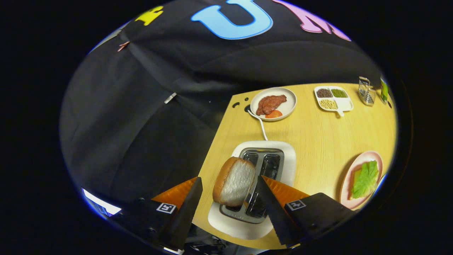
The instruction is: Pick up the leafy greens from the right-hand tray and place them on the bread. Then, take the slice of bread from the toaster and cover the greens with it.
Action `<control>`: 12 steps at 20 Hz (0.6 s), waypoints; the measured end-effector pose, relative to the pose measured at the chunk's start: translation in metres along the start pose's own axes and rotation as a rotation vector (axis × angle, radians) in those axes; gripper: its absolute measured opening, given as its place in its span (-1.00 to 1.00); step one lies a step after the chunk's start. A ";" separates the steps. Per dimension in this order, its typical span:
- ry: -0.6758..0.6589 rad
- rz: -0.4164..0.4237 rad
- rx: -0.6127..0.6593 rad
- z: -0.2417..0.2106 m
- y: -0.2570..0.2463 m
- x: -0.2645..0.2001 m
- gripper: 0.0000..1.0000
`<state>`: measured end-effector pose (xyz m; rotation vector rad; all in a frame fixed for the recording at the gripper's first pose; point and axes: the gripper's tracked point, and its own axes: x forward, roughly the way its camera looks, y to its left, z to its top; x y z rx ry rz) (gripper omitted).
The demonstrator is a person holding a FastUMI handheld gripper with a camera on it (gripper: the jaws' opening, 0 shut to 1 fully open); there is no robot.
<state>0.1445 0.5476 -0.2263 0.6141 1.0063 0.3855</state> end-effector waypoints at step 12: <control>-0.001 -0.090 0.066 0.004 -0.017 0.011 -0.71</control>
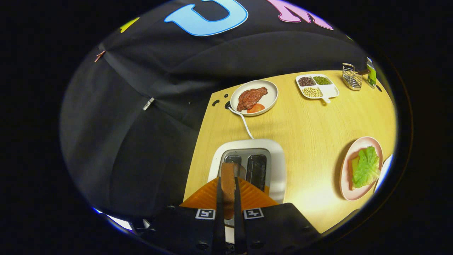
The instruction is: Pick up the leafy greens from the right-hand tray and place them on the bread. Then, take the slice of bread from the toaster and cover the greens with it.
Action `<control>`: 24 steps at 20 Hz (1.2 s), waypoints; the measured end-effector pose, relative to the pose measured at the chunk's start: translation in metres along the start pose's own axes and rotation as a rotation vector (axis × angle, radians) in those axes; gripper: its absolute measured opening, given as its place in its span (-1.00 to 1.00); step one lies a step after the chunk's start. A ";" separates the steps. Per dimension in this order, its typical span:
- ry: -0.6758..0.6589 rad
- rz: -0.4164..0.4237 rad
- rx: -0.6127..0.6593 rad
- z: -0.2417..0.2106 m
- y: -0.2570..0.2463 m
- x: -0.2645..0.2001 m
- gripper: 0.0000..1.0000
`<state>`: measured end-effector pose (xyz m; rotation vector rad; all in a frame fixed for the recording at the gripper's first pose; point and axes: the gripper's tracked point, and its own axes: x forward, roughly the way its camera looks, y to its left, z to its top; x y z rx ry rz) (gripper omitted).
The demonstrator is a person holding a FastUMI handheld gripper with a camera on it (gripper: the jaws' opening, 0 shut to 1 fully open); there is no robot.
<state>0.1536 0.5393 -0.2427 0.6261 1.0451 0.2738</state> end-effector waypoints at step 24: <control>-0.233 0.041 -0.024 0.075 -0.166 -0.215 -0.72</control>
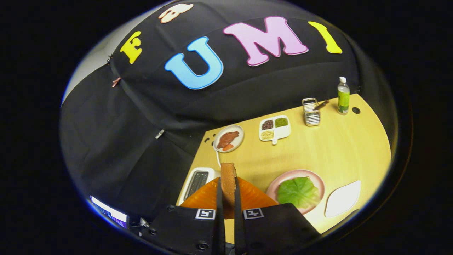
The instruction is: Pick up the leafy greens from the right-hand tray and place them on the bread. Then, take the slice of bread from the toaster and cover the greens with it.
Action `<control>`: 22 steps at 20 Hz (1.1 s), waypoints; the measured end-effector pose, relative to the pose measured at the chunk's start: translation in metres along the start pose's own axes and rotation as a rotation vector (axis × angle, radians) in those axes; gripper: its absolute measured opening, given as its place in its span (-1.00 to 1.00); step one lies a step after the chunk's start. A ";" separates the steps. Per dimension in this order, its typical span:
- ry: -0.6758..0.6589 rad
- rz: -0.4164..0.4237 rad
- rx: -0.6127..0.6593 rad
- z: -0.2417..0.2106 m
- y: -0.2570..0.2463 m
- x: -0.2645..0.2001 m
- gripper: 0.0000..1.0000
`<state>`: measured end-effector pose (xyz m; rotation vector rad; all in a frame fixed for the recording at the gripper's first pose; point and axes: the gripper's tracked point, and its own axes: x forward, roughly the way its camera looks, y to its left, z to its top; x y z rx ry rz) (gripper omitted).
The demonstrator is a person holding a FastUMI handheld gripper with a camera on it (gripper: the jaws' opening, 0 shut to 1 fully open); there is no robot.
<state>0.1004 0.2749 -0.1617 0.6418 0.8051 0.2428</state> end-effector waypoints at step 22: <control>0.205 -0.183 0.102 -0.096 -0.184 0.088 -0.72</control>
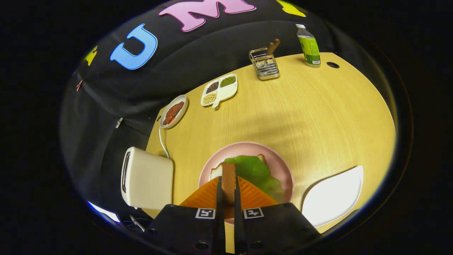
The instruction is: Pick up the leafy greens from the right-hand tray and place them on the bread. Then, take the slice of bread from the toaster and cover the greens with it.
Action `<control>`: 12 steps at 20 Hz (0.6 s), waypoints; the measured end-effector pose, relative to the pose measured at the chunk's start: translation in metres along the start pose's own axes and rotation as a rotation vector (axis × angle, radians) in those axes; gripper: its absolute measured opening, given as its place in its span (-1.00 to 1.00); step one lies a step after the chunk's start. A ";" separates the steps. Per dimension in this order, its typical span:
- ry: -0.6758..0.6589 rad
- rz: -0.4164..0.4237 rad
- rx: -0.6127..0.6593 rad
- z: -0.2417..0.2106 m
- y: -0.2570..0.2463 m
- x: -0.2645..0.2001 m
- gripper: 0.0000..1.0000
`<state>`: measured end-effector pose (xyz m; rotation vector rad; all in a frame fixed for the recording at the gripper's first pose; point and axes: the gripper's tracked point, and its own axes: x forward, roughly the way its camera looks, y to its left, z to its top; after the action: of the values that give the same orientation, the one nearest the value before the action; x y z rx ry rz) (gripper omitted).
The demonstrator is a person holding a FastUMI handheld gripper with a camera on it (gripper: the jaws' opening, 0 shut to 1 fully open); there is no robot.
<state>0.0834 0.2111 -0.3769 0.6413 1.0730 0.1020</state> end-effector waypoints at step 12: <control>-0.009 -0.190 -0.182 -0.007 -0.059 0.022 0.19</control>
<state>0.0753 0.1742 -0.4279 0.3741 1.0962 0.0312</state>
